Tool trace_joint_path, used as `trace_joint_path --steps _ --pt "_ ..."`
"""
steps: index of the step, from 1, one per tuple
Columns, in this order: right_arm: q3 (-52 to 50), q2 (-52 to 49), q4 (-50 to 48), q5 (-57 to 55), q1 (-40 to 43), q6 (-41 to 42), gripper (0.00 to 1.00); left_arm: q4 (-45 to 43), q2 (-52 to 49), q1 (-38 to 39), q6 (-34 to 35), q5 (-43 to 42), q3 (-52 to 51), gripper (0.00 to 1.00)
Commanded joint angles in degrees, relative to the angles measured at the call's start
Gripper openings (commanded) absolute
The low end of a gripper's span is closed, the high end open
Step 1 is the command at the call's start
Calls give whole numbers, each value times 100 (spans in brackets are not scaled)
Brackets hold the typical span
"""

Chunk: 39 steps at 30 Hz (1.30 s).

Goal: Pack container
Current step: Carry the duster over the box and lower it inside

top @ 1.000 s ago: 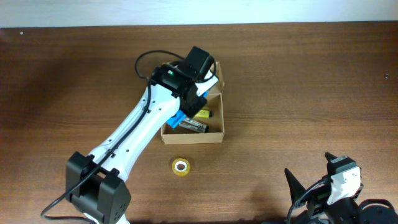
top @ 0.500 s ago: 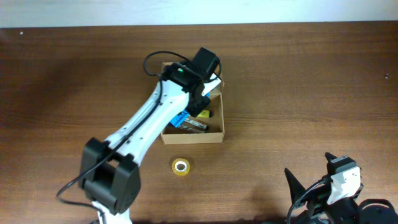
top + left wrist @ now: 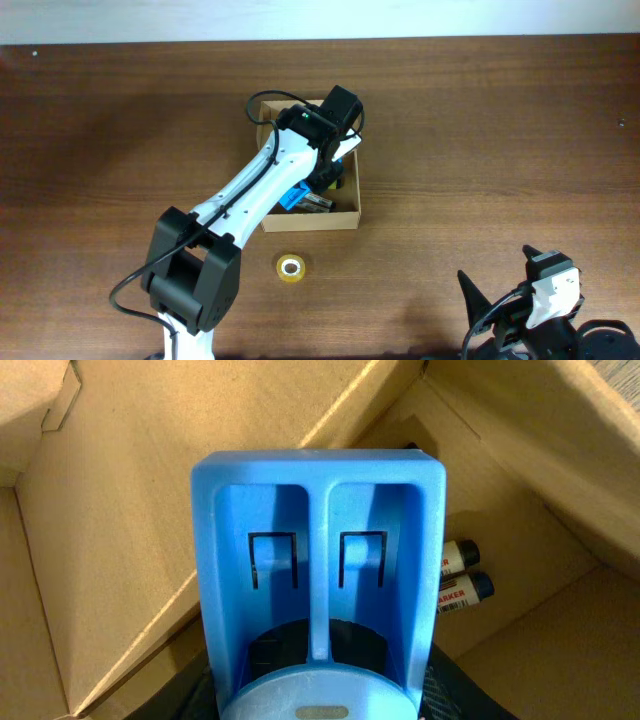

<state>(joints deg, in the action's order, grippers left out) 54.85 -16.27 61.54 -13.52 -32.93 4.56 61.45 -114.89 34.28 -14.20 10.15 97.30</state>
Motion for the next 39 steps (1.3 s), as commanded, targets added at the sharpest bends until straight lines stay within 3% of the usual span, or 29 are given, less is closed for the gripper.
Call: trace_joint_path --steps 1,7,24,30,35,39 --pt "-11 17 -17 -70 37 63 99 22 -179 61 -109 -57 90 43" --pt "-11 17 -17 -70 37 63 99 37 -179 192 -109 -133 87 43" --pt "-11 17 -17 -68 37 63 99 81 -179 358 -83 -138 87 61" --pt "-11 17 -17 -70 37 63 99 81 -157 354 -33 -133 90 61" --pt "-11 17 -17 -70 37 63 99 109 199 175 752 -136 90 61" --pt "-11 17 -17 -70 37 63 99 470 852 -101 1878 -350 90 62"
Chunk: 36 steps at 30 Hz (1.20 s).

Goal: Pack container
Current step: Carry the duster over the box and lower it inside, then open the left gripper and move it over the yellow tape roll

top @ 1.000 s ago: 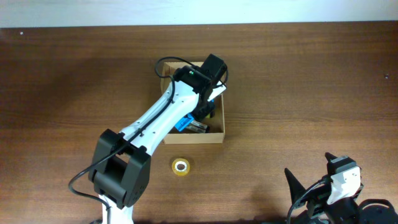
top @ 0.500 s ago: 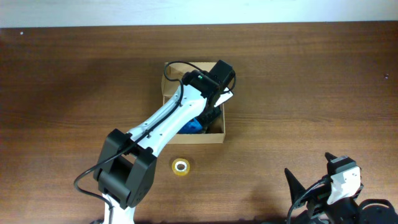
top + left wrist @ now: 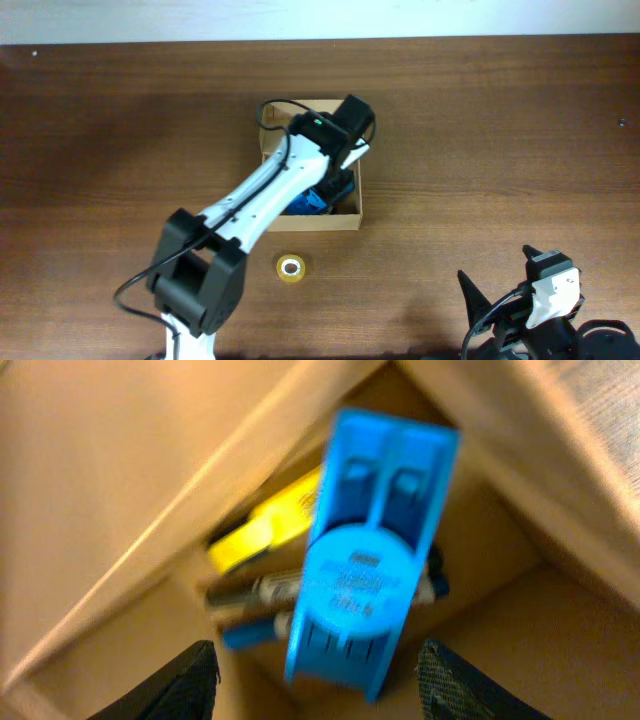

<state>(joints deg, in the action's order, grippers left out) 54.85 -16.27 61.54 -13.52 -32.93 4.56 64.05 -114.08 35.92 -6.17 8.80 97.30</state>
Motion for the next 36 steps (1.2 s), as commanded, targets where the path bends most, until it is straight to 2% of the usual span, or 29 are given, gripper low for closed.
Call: trace_joint_path --steps 1,5,8,10,13,18,22,25,30,32,34,35,36 --pt "-11 17 -17 -70 37 63 99 343 901 -306 1241 -310 90 72" --pt "-11 17 -17 -70 37 63 99 1161 1526 -365 2243 -610 90 75" --pt "-11 17 -17 -68 37 63 99 1368 1860 -114 2887 -603 -59 80" --pt "-11 17 -17 -70 37 63 99 1252 2022 136 3132 -577 -275 80" --pt "-11 17 -17 -70 37 63 99 557 2498 782 3901 -540 -1224 81" --pt "-11 17 -17 -70 37 63 99 92 3086 1237 4918 -470 -2277 81" --pt "-11 17 -17 -70 37 63 99 76 3495 1552 6476 -223 -2889 81" --pt "-11 17 -17 -70 37 63 99 170 3676 1792 7967 -4 -3139 81" --pt "-11 17 -17 -70 37 63 99 575 3707 1978 10150 50 -3189 81" --pt "-11 17 -17 -70 39 63 99 763 3707 1980 10795 -57 -3189 81" --pt "-11 17 -17 -70 37 63 99 800 3707 1980 11040 -26 -3189 82" --pt "-11 17 -17 -70 37 63 99 767 3707 1978 11046 44 -3189 96" --pt "-11 17 -17 -70 39 63 99 708 3707 1978 11051 79 -3189 100"
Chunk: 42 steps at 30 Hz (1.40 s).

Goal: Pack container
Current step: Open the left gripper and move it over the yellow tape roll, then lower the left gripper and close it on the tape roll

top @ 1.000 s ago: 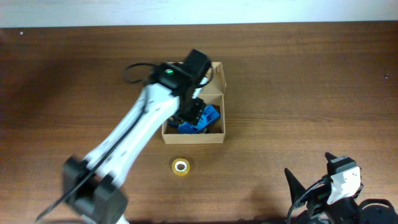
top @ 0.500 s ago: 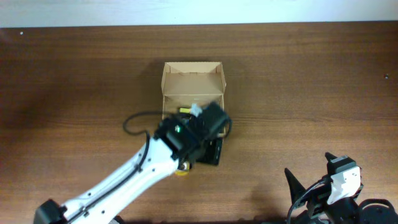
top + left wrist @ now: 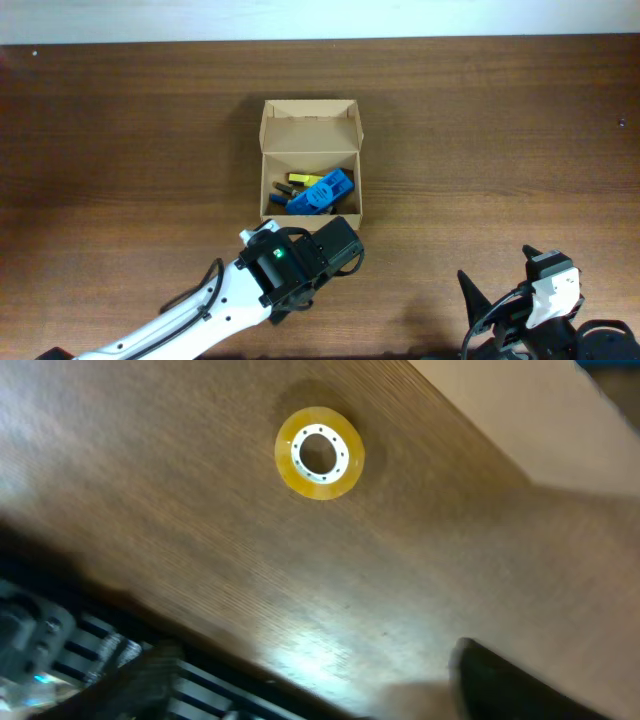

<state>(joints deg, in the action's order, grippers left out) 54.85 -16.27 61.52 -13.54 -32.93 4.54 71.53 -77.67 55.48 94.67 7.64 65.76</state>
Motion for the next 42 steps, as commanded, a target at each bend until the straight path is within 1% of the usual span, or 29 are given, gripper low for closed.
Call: trace_joint_path --steps 1,3,4,6,8,14,17,24,27,30,37,38,40,42 --pt "-11 17 -15 -68 37 66 99 -57 66 22 966 186 -35 100" --pt "-11 17 -15 -68 37 66 99 55 37 24 988 175 -50 99" --pt "-11 17 -15 -68 37 66 99 114 15 20 1147 190 -61 100" --pt "-11 17 -15 -68 37 66 99 157 -122 -57 1707 262 -170 100" --pt "-11 17 -15 -68 37 66 99 153 -229 -101 1856 254 -256 100" --pt "-11 17 -15 -68 37 66 99 138 -809 -365 1867 181 -411 100" --pt "-11 17 -15 -68 37 66 99 92 -1224 -619 1864 48 -413 100" --pt "-11 17 -15 -68 37 66 99 -22 -1665 -997 1864 -205 -413 100" --pt "-11 17 -15 -68 37 66 99 -184 -1860 -1029 1864 -254 -413 100" --pt "-11 17 -15 -68 37 66 99 -656 -2039 -1029 1845 -376 -494 96" --pt "-11 17 -15 -68 37 66 99 -1578 -2052 -1029 1847 -588 -1027 95" --pt "-11 17 -15 -68 37 66 99 -1648 -2052 -1029 1847 -643 -1088 95" --pt "-11 17 -15 -68 37 66 99 -1687 -2052 -1029 1845 -664 -1130 89" --pt "-11 17 -15 -68 37 66 99 -1694 -2033 -1029 1845 -660 -1130 89"
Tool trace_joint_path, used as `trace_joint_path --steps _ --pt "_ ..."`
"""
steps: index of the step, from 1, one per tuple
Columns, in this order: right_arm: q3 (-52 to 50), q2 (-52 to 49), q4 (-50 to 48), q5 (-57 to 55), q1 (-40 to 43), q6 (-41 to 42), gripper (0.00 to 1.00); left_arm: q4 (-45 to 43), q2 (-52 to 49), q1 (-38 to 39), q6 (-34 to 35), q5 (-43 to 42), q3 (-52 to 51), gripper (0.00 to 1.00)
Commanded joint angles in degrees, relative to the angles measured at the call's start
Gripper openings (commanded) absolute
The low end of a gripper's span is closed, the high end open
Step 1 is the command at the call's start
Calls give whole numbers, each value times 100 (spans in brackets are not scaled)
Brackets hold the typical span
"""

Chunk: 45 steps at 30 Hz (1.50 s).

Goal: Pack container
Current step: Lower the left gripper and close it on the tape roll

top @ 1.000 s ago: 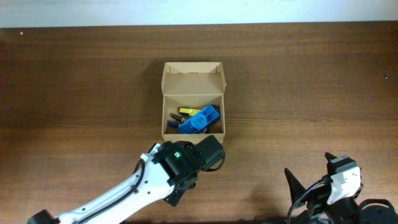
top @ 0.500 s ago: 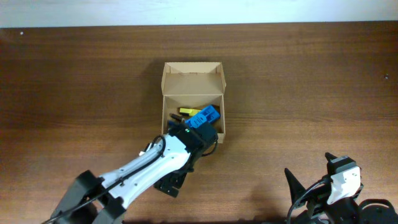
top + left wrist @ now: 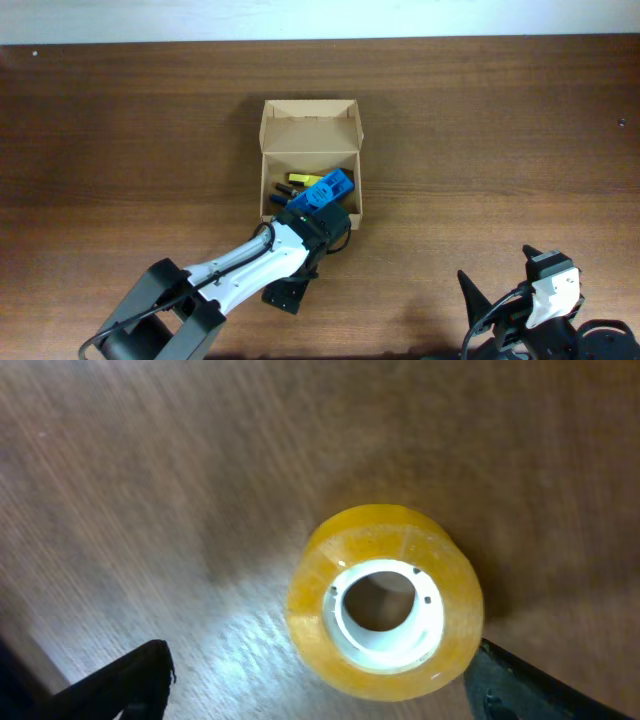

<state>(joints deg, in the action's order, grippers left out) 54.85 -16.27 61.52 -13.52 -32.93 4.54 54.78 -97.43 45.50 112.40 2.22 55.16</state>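
An open cardboard box [image 3: 311, 118] stands at mid table; inside lie a blue tape dispenser [image 3: 320, 190] and some markers [image 3: 285, 183]. The yellow tape roll [image 3: 385, 600] lies flat on the wood, its white core facing up. My left gripper [image 3: 320, 690] is open just over it, with one dark finger [image 3: 130, 680] to its left and the other close to its right side. In the overhead view the left gripper [image 3: 286, 293] covers the roll. My right gripper [image 3: 498, 275] rests open at the bottom right.
The box's front wall [image 3: 300, 221] is just beyond the left wrist. Brown table [image 3: 480, 150] stretches on all sides. The table's near edge runs close behind the left arm.
The left gripper has come down from high over the table near the box's front to just above the tape roll, which now fills the wrist view between the open fingers. The right arm is unchanged.
At first the left gripper held the blue dispenser inside the box. Then it was open, the dispenser lying on the markers. After that it was out of the box above the table, the tape roll in its view. Now it straddles the roll.
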Motion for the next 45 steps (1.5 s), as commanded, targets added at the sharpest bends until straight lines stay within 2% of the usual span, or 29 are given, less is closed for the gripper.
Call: trace_joint_path --steps 1,15,18,24,33,35,39,45 --pt "-11 17 -15 -70 37 66 99 -17 -24 -31 72 -118 -68 89" --pt "-11 17 -15 -70 37 66 99 -13 155 -31 68 407 -92 89" --pt "-11 17 -15 -70 37 66 99 -20 155 -131 -52 516 -125 89" --pt "-11 17 -15 -70 37 66 99 -520 155 -374 -713 518 -269 89" --pt "-11 17 -15 -70 37 66 99 -645 151 -431 -732 472 -363 89" --pt "-11 17 -15 -70 37 66 99 -758 151 -431 -734 352 -461 79" --pt "-11 17 -15 -70 37 66 99 -876 151 -431 -737 271 -590 77" --pt "-11 17 -15 -70 37 66 99 -968 153 -431 -752 249 -595 57"
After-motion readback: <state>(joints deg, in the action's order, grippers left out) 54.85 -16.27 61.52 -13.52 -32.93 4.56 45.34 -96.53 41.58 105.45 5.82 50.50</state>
